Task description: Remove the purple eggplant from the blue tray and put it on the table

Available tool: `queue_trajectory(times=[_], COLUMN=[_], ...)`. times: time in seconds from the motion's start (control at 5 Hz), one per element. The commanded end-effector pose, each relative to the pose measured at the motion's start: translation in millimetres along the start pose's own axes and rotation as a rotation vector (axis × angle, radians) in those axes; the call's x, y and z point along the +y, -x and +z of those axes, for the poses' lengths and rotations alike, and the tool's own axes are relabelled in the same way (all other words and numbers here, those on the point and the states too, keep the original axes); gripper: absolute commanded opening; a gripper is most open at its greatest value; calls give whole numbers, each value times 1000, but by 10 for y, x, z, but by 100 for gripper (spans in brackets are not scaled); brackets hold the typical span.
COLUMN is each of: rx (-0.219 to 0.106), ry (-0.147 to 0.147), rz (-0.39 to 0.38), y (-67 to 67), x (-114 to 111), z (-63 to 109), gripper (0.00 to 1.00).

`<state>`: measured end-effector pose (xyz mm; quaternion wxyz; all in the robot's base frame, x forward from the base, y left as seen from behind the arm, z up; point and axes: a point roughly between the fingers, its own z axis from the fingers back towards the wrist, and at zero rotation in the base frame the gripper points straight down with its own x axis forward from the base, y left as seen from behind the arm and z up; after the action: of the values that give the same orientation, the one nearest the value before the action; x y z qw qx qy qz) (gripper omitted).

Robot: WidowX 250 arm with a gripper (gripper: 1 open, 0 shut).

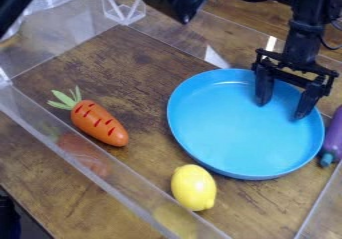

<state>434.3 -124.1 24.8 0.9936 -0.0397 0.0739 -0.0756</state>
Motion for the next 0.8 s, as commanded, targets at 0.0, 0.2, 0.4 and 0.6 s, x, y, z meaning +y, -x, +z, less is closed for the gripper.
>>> queue_trajectory(times=[0.0, 0.2, 0.4, 0.6], rx=[-6, 12, 18, 25], ry=[-13, -31, -30, -29], rz=[-156, -273, -260, -248], y=[38, 91, 20, -53], x=[-2, 67, 31, -7], z=[-20, -75, -118, -147], gripper=[100, 100, 100, 100])
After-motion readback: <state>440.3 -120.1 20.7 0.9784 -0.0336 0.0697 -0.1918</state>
